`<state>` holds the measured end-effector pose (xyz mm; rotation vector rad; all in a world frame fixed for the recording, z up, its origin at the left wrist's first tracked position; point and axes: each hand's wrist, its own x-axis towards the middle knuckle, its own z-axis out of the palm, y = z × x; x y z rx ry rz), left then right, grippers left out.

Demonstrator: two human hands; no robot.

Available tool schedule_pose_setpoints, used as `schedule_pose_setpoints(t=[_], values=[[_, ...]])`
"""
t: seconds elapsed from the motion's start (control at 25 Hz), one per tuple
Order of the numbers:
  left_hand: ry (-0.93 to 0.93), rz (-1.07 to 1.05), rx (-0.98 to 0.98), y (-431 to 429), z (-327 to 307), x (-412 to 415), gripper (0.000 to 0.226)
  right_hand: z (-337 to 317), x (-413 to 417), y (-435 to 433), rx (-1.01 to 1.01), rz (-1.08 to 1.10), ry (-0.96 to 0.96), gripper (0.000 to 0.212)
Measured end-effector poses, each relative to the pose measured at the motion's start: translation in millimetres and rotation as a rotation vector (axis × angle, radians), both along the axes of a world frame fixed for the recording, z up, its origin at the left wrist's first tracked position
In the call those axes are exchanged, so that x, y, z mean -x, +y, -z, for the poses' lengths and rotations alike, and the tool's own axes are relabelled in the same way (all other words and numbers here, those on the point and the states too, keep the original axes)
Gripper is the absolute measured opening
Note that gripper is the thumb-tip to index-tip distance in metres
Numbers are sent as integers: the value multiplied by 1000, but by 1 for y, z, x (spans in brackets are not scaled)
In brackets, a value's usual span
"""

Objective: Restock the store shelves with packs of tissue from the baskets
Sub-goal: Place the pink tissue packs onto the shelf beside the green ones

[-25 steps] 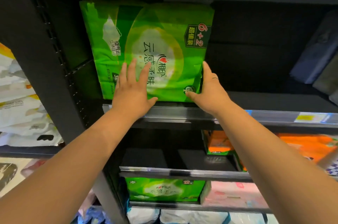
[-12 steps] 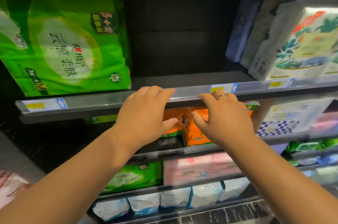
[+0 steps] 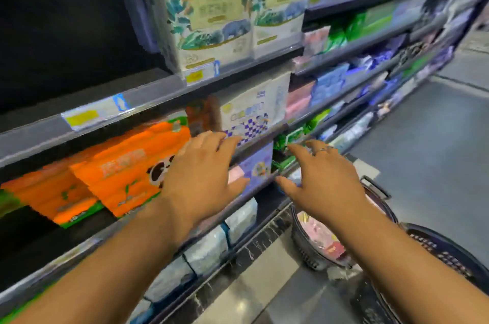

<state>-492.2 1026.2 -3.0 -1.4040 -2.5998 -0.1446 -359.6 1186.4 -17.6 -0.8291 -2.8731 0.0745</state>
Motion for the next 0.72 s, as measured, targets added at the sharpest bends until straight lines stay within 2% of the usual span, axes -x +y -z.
schedule_pose_setpoints(t=[0.32, 0.6, 0.72], values=[[-133, 346, 91, 180, 67, 1, 80, 60, -51, 113, 125, 359, -107, 68], [-234, 547, 190, 316, 107, 24, 77, 100, -43, 199, 257, 605, -155, 68], [-205, 620, 199, 360, 130, 28, 77, 125, -40, 229, 338, 697, -168, 70]])
